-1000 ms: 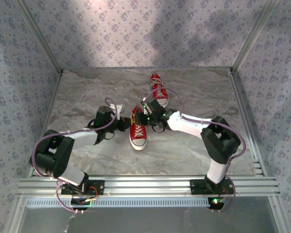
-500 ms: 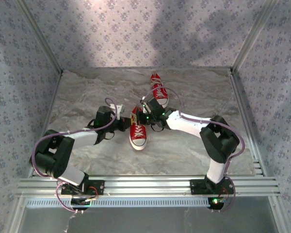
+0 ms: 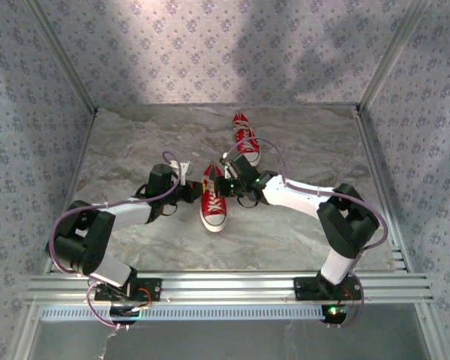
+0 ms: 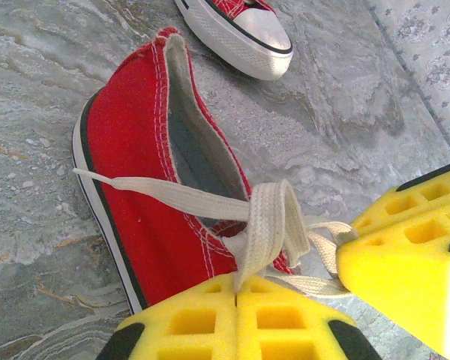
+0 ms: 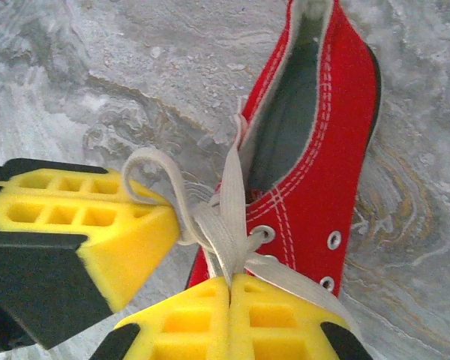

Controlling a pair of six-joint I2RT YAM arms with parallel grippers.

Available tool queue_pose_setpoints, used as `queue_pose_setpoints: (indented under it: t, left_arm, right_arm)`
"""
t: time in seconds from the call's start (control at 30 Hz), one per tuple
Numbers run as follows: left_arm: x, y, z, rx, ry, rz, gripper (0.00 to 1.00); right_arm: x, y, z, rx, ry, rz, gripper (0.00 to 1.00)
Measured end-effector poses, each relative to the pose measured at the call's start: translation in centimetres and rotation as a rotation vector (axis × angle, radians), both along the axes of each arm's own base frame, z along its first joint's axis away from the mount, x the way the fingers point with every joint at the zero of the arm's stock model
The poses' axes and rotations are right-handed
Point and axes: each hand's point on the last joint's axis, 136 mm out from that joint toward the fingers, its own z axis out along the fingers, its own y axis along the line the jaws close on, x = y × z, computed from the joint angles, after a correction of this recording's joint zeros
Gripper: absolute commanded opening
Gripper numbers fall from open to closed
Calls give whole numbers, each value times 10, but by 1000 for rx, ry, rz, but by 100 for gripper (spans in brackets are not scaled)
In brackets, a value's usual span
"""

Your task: Tie the shoes

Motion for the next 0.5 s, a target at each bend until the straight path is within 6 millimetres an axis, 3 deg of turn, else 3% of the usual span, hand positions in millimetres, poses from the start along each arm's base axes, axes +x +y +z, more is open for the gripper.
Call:
queue_pose_setpoints:
  t: [0.1,0.3,0.5]
  left_arm:
    - [-1,-1,0,-3,2,-5,0]
    - [-6,-9,1,-27,2,-49,0]
    - [-7,-10,0,-20,-1,-59,0]
  right_arm:
    - [-2,-4,-4,-22,13,-2,2]
    - [0,-3,-5,-32,12,3,29]
    - [11,-3,12,-32,-40,-21,32]
